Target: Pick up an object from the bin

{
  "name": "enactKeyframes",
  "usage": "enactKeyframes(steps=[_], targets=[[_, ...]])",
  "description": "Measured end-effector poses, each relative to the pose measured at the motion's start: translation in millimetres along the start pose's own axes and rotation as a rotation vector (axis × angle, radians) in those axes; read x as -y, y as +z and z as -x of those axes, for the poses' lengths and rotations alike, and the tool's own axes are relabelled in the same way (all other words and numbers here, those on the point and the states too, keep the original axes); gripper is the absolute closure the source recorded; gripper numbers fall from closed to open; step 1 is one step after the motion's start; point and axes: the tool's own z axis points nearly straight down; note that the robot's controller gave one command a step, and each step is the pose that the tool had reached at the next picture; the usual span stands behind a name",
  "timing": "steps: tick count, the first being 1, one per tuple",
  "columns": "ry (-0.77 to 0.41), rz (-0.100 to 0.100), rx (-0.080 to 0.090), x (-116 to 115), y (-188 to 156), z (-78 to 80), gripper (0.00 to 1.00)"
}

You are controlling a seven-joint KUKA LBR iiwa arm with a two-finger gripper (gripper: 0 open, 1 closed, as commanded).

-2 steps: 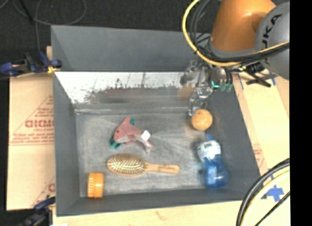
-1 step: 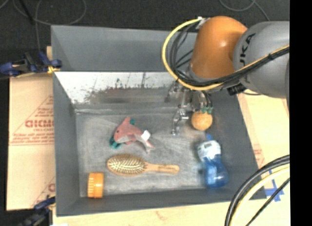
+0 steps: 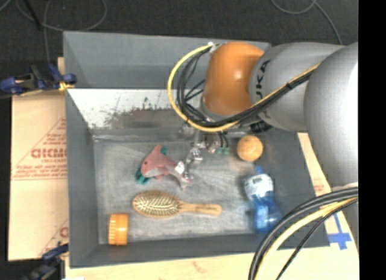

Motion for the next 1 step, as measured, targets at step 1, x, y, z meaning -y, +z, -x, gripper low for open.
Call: enactKeyframes(steps=[1], targets=[[-0.045, 0.0, 0.003, -25.1, 69.2, 21.2, 0.0]])
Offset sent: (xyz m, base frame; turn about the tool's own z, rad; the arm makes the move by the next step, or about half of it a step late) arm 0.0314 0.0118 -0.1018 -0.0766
